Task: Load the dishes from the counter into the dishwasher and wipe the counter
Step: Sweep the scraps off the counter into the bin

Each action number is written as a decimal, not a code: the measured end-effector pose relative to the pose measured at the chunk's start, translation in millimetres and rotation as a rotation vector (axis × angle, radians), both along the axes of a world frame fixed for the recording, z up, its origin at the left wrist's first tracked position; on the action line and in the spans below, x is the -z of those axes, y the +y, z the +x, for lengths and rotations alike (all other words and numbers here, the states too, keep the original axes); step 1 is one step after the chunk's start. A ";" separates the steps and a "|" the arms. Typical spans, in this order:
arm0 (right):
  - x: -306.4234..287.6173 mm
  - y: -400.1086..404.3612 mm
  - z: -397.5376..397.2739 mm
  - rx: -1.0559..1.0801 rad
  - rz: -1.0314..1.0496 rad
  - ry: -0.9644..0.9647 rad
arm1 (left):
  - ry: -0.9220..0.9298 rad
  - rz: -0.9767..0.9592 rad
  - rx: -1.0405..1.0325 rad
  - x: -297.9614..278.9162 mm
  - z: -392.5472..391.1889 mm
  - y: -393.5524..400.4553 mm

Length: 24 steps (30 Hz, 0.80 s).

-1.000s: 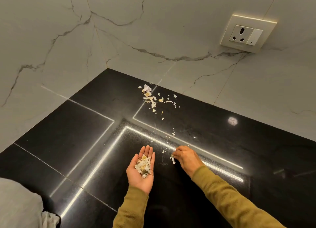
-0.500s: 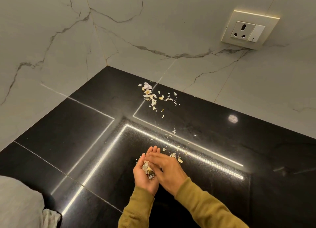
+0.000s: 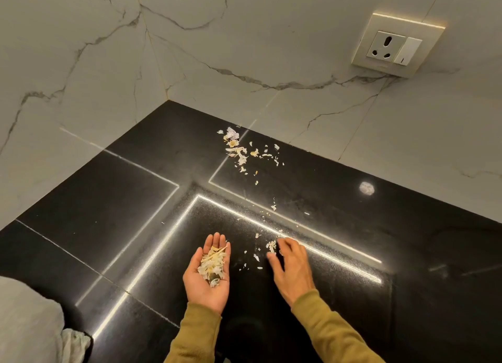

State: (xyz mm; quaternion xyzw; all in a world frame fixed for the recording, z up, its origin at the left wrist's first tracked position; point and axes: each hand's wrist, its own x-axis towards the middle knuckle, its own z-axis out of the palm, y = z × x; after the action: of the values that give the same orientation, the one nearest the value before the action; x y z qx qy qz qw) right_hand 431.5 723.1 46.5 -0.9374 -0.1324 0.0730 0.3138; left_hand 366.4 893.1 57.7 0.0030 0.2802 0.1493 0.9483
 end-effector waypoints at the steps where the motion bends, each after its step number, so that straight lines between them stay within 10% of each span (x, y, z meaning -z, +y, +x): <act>1: -0.1 7.7 -3.4 -0.051 -0.003 0.013 | -0.005 0.011 -0.002 1.6 -1.1 0.8; 24: 11.2 7.7 12.0 -0.418 -0.091 -0.110 | -0.008 0.018 0.001 3.4 -8.2 8.5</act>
State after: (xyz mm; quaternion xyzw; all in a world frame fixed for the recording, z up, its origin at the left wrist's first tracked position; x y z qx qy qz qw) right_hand 443.5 730.8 35.3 -0.9054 -0.3374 0.0910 0.2413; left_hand 358.2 901.6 54.3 0.0110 0.2751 0.1511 0.9494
